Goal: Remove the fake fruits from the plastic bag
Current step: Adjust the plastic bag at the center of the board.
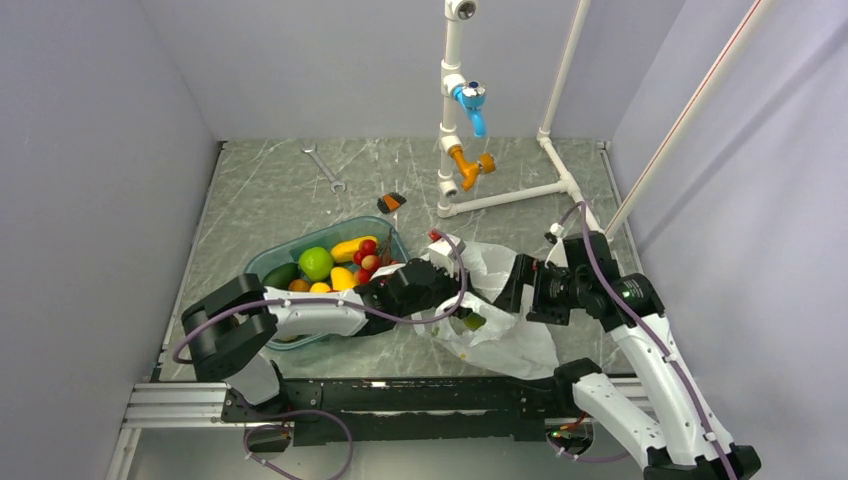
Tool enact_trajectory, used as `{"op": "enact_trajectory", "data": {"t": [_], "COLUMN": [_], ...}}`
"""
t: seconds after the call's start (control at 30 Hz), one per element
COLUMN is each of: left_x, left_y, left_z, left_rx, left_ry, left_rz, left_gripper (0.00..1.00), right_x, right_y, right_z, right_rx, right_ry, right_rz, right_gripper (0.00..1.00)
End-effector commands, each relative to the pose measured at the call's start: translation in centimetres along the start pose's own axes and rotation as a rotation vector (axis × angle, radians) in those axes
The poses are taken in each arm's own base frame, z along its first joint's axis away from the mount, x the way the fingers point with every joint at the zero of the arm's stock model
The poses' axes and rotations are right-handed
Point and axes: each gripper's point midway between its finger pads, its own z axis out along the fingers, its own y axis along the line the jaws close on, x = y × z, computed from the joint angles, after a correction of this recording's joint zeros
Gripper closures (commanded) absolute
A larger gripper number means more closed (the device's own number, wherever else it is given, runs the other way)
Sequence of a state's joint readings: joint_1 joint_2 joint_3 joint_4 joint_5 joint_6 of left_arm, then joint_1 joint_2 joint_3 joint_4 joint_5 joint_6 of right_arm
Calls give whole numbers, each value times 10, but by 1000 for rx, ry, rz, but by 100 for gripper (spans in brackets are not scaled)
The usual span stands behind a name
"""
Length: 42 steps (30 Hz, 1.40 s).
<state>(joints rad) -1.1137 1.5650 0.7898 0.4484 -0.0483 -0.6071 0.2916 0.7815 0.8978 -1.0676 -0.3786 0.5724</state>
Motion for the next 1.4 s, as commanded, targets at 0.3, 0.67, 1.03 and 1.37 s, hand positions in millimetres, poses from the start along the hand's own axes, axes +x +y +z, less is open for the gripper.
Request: {"op": "enact_trajectory", "data": {"t": [0.3, 0.67, 1.03, 1.37], "left_x": [-51, -91, -85, -39], "left_y": [53, 66, 2, -30], "left_z": [47, 36, -11, -27], "left_rx": [-119, -144, 183, 151], "left_ry": [-4, -74, -15, -2], "left_rz": [-78, -47, -44, 152], "left_gripper": [38, 38, 35, 47], "right_x": [80, 64, 70, 76], "right_y": [-6, -94, -75, -70], "right_z": [28, 107, 106, 107], "right_rx": [-11, 365, 311, 227], "right_ry": [279, -46, -119, -112], "right_rz": [-78, 72, -37, -20], "right_gripper": [82, 100, 84, 92]}}
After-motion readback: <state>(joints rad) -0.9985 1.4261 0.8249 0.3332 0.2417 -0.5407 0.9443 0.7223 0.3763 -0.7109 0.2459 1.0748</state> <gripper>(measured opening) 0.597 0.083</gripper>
